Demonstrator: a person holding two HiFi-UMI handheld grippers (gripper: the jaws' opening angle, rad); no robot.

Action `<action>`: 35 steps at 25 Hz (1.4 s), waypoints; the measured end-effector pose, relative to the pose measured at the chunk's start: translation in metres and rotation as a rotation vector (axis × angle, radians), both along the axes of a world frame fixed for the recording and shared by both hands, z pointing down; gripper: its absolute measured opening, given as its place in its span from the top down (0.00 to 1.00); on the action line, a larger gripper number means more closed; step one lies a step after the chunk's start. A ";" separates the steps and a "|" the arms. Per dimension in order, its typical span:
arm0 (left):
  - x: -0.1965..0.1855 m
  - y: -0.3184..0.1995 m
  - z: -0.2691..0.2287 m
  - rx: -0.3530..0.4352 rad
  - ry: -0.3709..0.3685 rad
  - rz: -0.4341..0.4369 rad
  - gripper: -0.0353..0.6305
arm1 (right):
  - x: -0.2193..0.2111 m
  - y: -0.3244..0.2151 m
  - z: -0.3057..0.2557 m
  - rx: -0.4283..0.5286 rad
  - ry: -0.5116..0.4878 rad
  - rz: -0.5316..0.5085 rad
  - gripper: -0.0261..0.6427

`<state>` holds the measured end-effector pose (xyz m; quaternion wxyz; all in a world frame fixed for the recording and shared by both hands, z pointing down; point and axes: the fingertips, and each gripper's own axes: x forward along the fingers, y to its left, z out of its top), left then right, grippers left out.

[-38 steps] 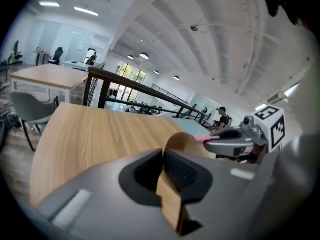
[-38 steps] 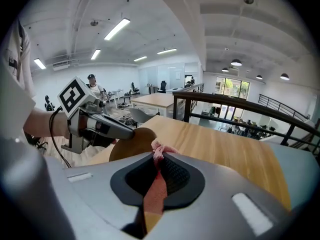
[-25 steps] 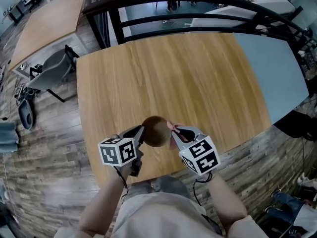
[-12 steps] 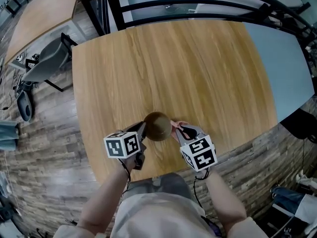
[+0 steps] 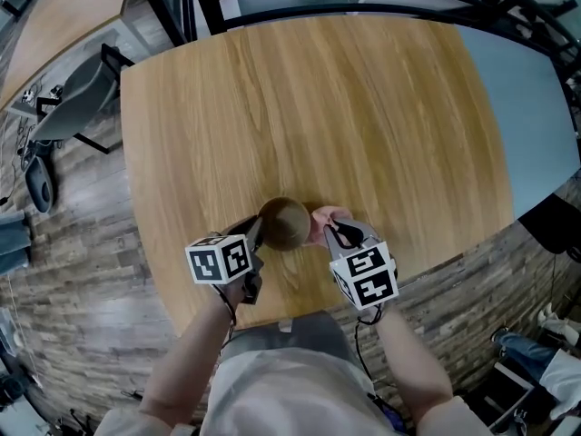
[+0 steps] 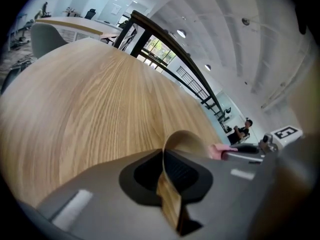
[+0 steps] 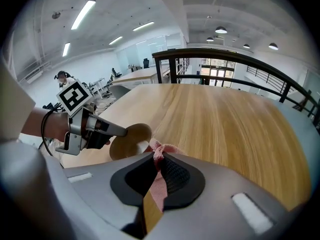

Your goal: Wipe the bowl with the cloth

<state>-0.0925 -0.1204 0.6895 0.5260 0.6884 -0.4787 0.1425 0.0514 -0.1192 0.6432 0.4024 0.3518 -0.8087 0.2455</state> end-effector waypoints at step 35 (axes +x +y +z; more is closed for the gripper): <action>-0.023 -0.004 -0.067 0.170 -0.088 0.019 0.88 | 0.009 -0.015 -0.060 0.134 0.000 0.018 0.93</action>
